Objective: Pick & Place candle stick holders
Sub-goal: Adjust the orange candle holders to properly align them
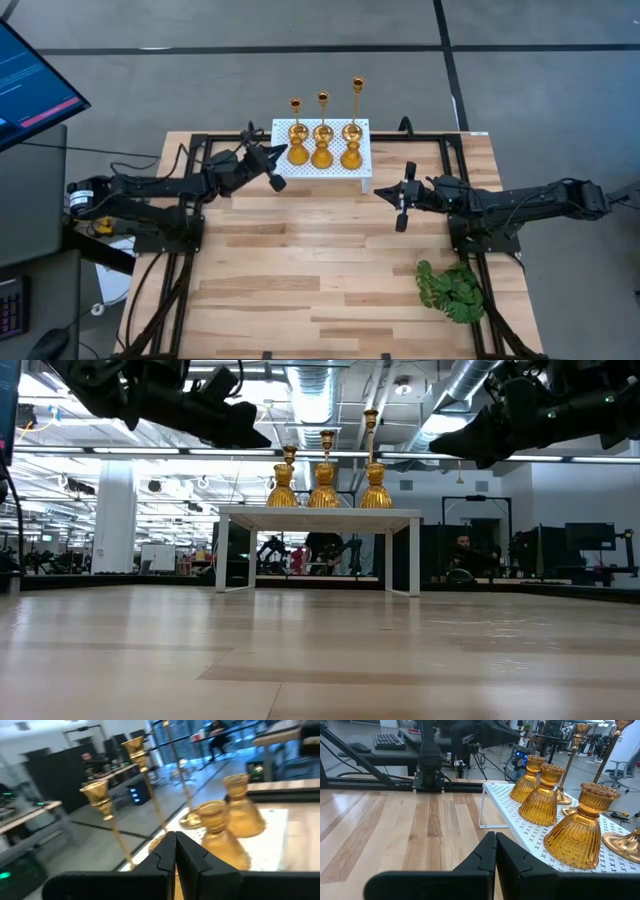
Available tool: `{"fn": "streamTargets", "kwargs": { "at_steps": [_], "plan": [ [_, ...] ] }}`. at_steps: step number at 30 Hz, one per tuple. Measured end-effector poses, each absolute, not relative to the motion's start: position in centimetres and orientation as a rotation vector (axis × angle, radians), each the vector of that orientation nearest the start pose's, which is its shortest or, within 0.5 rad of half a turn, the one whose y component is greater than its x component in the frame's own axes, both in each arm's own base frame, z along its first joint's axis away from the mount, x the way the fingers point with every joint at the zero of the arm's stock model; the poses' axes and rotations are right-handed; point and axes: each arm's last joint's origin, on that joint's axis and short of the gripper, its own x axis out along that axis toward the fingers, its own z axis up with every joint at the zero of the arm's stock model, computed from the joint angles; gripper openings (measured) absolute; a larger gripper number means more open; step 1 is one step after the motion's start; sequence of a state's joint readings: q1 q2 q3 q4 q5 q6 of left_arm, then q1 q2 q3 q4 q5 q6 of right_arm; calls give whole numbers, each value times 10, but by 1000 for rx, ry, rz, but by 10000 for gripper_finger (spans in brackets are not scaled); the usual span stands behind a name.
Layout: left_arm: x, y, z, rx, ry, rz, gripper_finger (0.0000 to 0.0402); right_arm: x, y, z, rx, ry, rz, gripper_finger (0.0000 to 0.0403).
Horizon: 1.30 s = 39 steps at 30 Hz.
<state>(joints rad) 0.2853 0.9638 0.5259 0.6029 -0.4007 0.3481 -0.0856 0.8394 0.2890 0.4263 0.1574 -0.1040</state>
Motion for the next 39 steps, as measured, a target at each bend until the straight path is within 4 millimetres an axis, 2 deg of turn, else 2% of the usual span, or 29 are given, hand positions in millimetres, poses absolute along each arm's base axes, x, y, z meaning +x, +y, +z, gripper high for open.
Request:
{"fn": "streamTargets", "kwargs": {
  "at_steps": [3,7,11,23,33,39],
  "plan": [
    [196,79,285,293,-54,695,7,178,-20,211,-108,137,-236,0],
    [198,97,273,263,22,745,4,178,-20,211,-108,137,-236,0],
    [203,107,266,229,13,647,5,178,-20,211,-108,137,-236,0],
    [201,106,290,283,-132,626,3,178,-20,211,-108,142,-238,0],
    [223,115,294,275,-56,566,3,178,-21,210,-108,145,-245,0],
    [227,117,296,266,-12,562,3,178,-21,210,-108,151,-245,0]
  ]
}}
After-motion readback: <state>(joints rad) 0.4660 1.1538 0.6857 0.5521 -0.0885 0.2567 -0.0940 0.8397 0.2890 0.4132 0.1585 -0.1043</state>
